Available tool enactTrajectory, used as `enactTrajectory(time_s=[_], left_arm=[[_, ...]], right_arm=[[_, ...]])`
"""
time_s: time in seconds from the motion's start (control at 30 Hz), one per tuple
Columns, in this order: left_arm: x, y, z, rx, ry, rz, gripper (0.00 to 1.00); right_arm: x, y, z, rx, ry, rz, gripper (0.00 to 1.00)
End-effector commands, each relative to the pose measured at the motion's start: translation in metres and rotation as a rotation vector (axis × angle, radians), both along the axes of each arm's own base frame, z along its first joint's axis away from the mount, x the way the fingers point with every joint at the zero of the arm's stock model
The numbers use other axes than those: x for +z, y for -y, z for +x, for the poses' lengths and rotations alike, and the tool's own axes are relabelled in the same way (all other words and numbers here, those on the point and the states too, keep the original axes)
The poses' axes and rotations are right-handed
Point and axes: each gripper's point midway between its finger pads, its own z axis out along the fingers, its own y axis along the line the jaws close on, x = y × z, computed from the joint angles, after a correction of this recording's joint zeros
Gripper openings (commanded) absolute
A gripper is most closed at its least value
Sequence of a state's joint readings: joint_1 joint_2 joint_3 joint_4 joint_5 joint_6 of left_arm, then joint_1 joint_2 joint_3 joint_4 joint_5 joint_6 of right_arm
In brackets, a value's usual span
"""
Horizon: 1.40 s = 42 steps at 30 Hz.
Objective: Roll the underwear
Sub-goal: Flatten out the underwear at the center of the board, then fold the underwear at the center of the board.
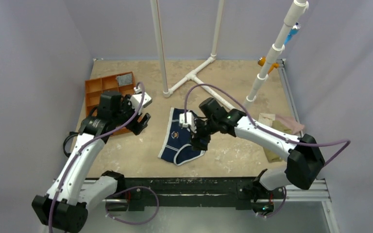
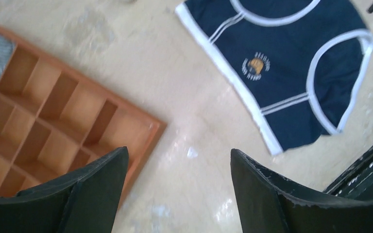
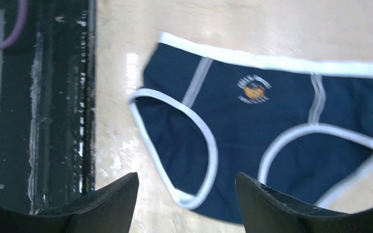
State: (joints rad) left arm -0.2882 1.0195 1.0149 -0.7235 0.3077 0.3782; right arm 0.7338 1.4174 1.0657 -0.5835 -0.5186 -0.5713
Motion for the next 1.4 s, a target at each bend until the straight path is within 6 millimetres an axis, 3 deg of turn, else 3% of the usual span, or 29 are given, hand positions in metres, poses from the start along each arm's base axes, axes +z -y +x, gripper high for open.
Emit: enactTrajectory(time_s=[0.0, 0.13, 0.4, 0.8, 0.97, 1.2, 1.37], left_arm=[[-0.022, -0.046, -0.040, 0.049, -0.061, 0.066, 0.77], [-0.020, -0.069, -0.054, 0.138, -0.092, 0.056, 0.79], [-0.017, -0.086, -0.055, 0.243, -0.099, 0.037, 0.81], [-0.014, -0.086, -0.041, 0.239, -0.102, 0.026, 0.81], [-0.018, -0.083, -0.042, 0.208, -0.110, 0.022, 0.81], [-0.027, -0.077, -0.040, 0.166, -0.108, 0.006, 0.83], [-0.027, -0.077, -0.034, 0.166, -0.097, 0.004, 0.83]], right_arm=[[-0.013, -0.033, -0.017, 0.093, 0.092, -0.016, 0.72], [-0.036, -0.071, -0.056, 0.212, 0.118, -0.045, 0.76], [-0.060, -0.112, -0.087, 0.358, 0.147, -0.076, 0.72], [-0.110, -0.097, -0.115, 0.448, 0.005, -0.207, 0.68], [-0.093, -0.094, -0.113, 0.431, 0.036, -0.204, 0.69], [-0.034, -0.104, -0.100, 0.374, 0.157, -0.080, 0.74], [-0.036, -0.102, -0.095, 0.342, 0.189, -0.063, 0.72]])
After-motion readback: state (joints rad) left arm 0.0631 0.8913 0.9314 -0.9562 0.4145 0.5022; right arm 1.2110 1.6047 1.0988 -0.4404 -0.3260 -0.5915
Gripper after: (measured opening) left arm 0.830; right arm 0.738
